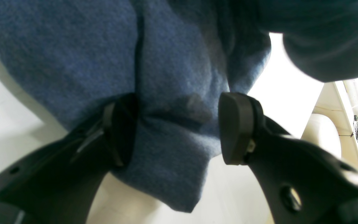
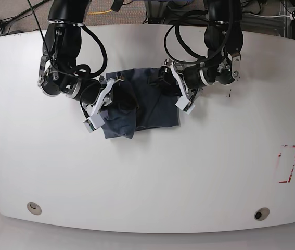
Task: Fold the T-shirt properly
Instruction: 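Fold the strip in half, bringing the left gripper's end onto the right gripper's, then release with the left gripper and press the folded bundle flat with the right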
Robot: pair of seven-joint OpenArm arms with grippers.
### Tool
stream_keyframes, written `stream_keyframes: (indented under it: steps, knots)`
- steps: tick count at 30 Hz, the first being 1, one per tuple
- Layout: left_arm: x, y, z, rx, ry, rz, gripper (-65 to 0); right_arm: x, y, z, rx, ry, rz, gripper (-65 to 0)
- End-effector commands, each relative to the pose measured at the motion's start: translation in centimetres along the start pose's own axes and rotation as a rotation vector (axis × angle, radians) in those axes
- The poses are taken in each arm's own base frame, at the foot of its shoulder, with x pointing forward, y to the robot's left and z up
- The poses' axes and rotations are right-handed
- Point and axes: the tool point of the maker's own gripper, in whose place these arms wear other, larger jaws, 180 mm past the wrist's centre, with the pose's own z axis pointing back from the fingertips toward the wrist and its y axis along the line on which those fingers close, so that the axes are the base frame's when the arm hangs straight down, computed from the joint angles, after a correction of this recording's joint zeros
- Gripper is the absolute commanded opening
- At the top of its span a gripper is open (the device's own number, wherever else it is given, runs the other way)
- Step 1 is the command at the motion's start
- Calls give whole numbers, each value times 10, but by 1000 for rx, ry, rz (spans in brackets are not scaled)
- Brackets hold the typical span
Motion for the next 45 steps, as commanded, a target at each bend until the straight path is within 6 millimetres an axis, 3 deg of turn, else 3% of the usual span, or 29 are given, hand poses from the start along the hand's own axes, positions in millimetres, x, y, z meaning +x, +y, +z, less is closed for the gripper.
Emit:
stream_keyframes:
  steps: [1,5,8,16,19,27,33,38,43,45]
  knots:
    - [-16,4,0,28,82,-9,-267,19,3,-1,28,-72,7,-650]
    - [-13,3,1,28,74,-15,-267,23,5,-17,70,-80,-8,-640]
    - [-13,3,1,27,73,-16,-267,17,6,-25,91,-54,-3,-555]
    - [0,2,6,38,44,-44,-267,6,28,-40,160,14,62,-147]
    - [13,0,12,50,14,-79,-267,3,25,-38,153,32,76,-75]
    - [33,-12,31,73,-61,-143,-267,14,32,-32,154,8,123,-68]
    - [56,-15,71,85,-242,-104,-281,21,36,-24,148,-3,169,-68]
    - [67,1,118,145,-298,-151,-378,15,34,-27,148,9,148,-68]
    - [63,30,162,222,-303,-152,-379,-3,24,-42,129,52,93,-73]
    - [60,41,181,263,-315,-137,-379,-7,23,-48,116,64,90,-105]
